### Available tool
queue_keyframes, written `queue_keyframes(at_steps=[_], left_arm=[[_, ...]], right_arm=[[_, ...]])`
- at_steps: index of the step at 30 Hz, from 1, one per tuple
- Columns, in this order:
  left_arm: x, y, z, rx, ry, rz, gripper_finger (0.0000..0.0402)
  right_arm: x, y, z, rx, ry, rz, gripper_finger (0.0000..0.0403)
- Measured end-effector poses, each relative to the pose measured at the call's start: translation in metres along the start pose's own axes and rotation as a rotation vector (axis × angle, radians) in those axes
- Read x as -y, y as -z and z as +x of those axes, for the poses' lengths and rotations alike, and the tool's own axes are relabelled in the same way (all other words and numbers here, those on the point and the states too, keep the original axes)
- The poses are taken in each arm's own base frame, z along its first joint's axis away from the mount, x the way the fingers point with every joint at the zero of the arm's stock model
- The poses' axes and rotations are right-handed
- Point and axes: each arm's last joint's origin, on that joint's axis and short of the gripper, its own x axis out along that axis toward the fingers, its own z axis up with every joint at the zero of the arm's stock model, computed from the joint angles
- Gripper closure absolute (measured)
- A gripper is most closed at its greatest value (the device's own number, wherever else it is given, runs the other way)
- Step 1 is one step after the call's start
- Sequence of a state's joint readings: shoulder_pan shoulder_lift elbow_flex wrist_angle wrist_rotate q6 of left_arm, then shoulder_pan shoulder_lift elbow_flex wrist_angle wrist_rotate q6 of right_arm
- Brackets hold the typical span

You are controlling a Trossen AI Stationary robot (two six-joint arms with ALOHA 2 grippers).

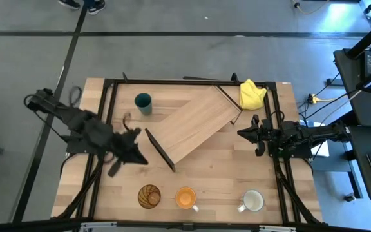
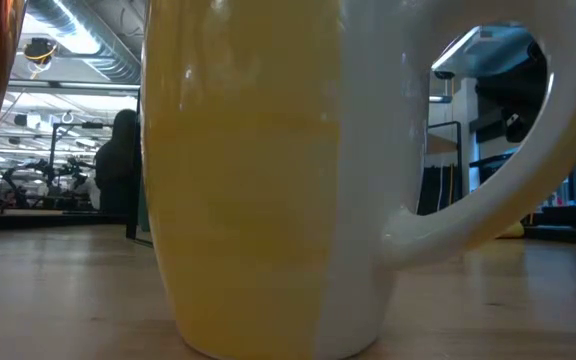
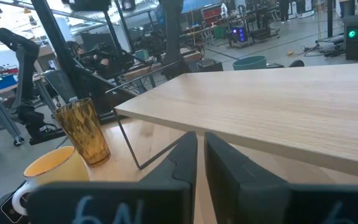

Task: Stack small to large cups/mugs on shelf
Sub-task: Put the brown cup on the shelf

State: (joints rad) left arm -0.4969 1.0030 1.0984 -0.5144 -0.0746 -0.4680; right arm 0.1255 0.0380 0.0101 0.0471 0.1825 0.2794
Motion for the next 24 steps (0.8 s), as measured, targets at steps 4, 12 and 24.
queue_keyframes(at_steps=[4,12,24], left_arm=[[0.010,0.025,0.015,-0.190,-0.067,-0.077,0.0401],[0.058,0.014,0.031,-0.291,-0.104,-0.047,0.0401],[0.076,-0.010,0.055,-0.542,-0.588,-0.160,0.0398]], right_arm=[[0.000,0.000,0.000,0.000,0.000,0.000,0.0370],[0.000,0.000,0.000,0.000,0.000,0.000,0.0370],[0.000,0.000,0.000,0.001,0.000,0.000,0.0370]])
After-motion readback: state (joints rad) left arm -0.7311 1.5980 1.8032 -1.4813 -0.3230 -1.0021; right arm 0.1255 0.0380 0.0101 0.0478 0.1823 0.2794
